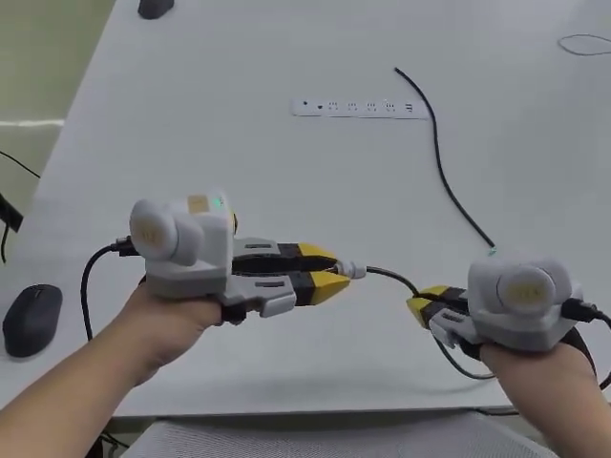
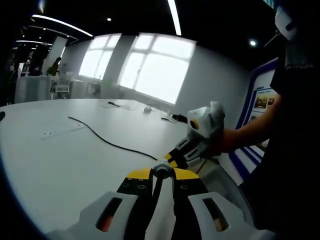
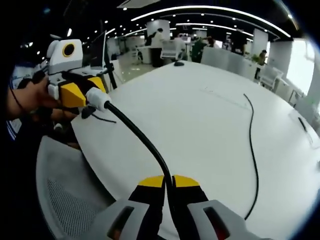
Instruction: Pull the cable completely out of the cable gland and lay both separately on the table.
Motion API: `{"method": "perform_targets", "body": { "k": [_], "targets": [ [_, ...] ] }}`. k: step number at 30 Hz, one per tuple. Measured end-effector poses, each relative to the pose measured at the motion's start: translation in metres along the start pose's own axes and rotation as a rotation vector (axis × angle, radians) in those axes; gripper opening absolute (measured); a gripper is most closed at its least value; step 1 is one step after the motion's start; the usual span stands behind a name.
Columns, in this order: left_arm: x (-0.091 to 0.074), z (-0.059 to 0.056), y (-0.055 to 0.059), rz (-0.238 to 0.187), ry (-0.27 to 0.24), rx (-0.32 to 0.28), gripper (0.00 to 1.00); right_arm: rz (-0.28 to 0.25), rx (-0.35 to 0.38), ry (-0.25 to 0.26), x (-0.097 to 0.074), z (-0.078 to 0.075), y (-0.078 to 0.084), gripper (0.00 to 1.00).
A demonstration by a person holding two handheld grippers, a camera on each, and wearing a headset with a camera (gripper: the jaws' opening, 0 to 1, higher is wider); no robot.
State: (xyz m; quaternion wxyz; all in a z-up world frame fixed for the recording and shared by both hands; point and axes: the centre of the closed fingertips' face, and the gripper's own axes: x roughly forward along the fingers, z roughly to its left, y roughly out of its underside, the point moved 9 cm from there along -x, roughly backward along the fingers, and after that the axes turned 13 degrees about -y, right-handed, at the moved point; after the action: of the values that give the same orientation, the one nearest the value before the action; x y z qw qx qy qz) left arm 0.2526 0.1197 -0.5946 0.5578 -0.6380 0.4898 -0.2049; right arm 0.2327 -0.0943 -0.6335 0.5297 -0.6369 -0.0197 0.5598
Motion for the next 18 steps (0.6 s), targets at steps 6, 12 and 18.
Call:
{"method": "perform_targets", "body": {
  "k": [6,12,18],
  "targets": [
    [-0.001,0.000,0.000,0.003,-0.001,0.004,0.15,0.003,-0.093,-0.009,-0.008,0.009,-0.010,0.08],
    [-0.003,-0.002,0.002,0.005,-0.005,0.000,0.15,-0.043,-0.292,-0.038,-0.014,0.031,-0.040,0.13],
    [-0.004,-0.004,0.004,0.010,-0.004,-0.004,0.15,-0.036,-0.393,-0.070,-0.005,0.049,-0.052,0.12]
  ]
}}
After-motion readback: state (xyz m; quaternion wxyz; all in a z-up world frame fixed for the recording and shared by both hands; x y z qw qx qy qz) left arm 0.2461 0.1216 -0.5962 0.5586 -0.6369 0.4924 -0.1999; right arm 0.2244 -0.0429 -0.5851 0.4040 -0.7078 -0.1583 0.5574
